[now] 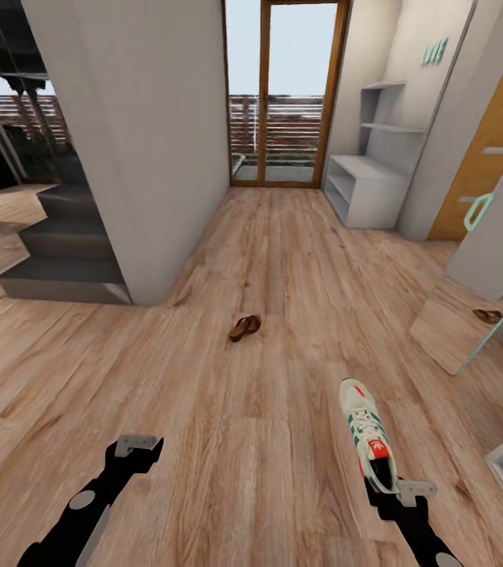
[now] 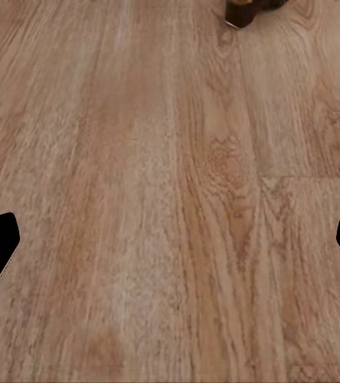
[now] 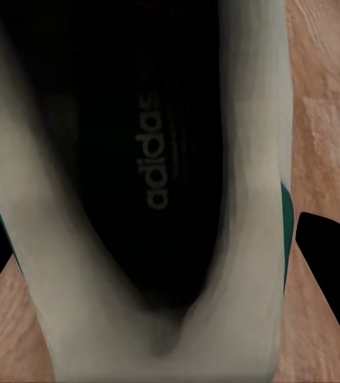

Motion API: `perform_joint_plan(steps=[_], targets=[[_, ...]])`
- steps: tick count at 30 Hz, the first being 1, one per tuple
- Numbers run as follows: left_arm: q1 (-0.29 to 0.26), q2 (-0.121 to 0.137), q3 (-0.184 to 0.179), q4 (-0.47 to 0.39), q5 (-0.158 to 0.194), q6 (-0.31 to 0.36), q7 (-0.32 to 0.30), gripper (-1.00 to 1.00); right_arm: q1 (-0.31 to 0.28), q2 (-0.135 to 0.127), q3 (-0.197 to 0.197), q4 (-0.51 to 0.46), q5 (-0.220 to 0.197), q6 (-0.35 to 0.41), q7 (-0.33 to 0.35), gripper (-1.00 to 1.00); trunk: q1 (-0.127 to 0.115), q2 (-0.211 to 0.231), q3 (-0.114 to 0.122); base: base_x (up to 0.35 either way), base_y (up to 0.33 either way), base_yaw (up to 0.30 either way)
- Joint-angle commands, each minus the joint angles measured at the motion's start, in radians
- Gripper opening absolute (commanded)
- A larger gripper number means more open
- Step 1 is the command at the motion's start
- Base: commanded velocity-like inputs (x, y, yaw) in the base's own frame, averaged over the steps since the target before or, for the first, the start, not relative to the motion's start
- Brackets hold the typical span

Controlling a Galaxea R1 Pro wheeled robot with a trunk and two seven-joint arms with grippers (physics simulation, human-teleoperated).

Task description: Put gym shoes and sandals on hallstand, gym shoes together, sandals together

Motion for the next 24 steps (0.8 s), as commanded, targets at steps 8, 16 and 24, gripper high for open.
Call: perform_joint_plan(steps=[8,16,24], targets=[[0.0,0.0,0.003,0.001,-0.003,-0.003,-0.007,1.0,-0.001,0.0,-0.001,0.001,-0.01,-0.003,0.009,-1.0,0.0,0.0,-0.001,0.291,0.223,-0.267],[0.0,-0.001,0.003,0.001,-0.003,-0.003,-0.007,1.0,-0.001,0.0,-0.001,0.001,-0.01,-0.003,0.009,-1.0,0.0,0.0,-0.001,0.291,0.223,-0.235],[0.0,-0.002,0.003,0.001,-0.003,-0.003,-0.007,1.0,-0.001,0.001,-0.001,0.001,-0.01,-0.003,0.009,-1.0,0.0,0.0,-0.001,0.291,0.223,-0.031]])
